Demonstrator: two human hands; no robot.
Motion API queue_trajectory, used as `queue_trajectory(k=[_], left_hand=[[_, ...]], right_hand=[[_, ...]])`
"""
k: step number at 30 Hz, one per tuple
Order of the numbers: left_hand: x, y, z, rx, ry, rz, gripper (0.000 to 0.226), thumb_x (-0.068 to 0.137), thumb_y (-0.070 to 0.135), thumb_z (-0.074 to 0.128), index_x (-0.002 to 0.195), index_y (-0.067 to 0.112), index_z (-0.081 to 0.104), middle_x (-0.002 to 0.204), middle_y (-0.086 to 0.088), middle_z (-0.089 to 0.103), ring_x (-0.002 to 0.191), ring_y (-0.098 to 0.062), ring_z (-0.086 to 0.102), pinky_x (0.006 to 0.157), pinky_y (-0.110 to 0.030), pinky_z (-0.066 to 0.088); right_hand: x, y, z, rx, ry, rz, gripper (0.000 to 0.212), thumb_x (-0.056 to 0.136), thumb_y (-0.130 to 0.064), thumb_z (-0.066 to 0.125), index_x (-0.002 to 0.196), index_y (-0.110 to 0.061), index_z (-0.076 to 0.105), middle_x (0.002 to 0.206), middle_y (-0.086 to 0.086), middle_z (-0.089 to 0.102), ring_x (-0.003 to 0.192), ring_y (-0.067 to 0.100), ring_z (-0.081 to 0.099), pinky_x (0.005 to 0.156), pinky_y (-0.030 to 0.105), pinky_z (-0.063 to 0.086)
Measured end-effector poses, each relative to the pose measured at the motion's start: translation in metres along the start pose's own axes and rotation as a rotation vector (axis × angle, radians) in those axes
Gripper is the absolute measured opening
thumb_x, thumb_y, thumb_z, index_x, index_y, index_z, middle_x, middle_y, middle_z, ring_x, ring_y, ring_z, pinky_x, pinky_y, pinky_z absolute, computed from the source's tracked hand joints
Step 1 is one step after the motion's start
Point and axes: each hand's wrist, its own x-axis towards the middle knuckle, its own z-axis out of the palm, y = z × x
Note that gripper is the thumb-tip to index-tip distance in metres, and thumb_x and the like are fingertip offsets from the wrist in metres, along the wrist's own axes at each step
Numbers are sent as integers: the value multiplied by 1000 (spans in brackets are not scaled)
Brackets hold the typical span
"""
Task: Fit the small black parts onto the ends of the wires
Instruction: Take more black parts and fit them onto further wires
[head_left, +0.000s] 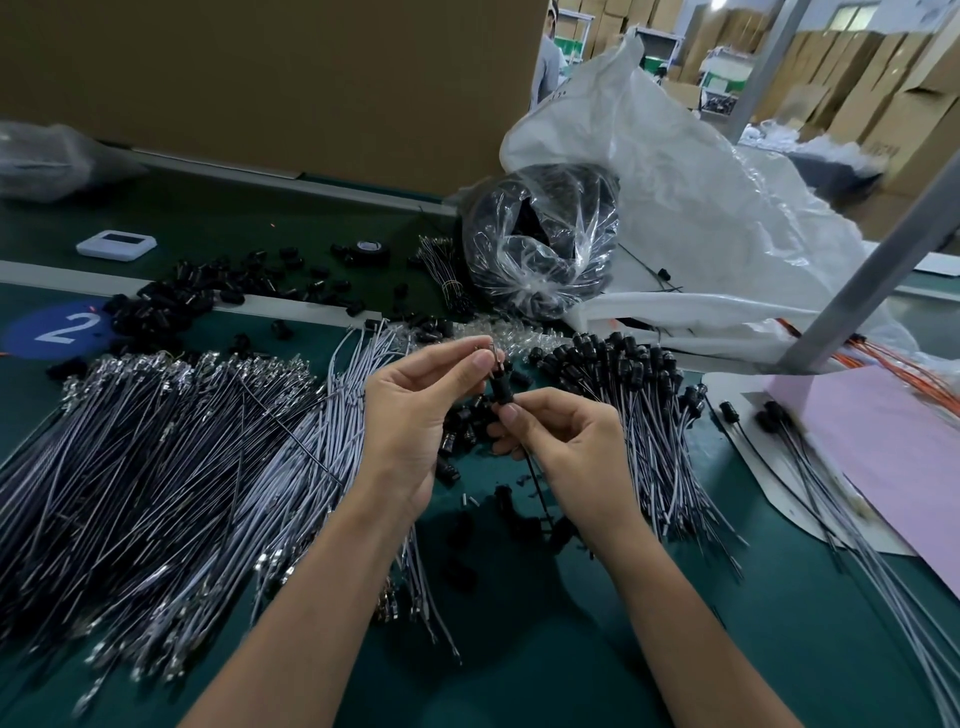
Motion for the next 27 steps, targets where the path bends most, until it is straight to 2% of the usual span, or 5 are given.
queue_trajectory(k=[4, 15, 20, 27], left_hand=[[0, 2, -2, 17, -35, -17, 26, 52, 27, 83, 76, 19, 81, 86, -4, 77, 86, -13, 73, 75, -20, 56], [0, 3, -3, 10, -46, -27, 26, 49, 25, 85, 73, 15, 80, 83, -7, 77, 84, -17, 74, 78, -23, 58], [1, 1, -4, 17, -72, -32, 27, 51, 24, 85, 76, 14, 80, 84, -9, 77, 86, -20, 74, 82, -28, 59], [1, 1, -5, 19, -88, -41, 25, 53, 25, 85, 75, 15, 80, 86, -9, 77, 85, -19, 74, 79, -25, 57]], right_hand=[[0, 0, -1, -5, 5, -5, 20, 86, -4, 71, 82, -23, 74, 75, 3, 76, 70, 19, 73, 66, 23, 57], [2, 3, -2, -51, 28, -27, 31, 85, 0, 71, 80, -30, 72, 74, 1, 76, 67, 19, 73, 65, 22, 56], [3, 5, -3, -58, 34, -11, 24, 85, 2, 70, 85, -23, 72, 75, 2, 76, 69, 17, 73, 67, 21, 56], [4, 8, -4, -127, 29, -4, 10, 84, -2, 72, 93, -5, 75, 77, 4, 75, 70, 14, 72, 69, 24, 56]])
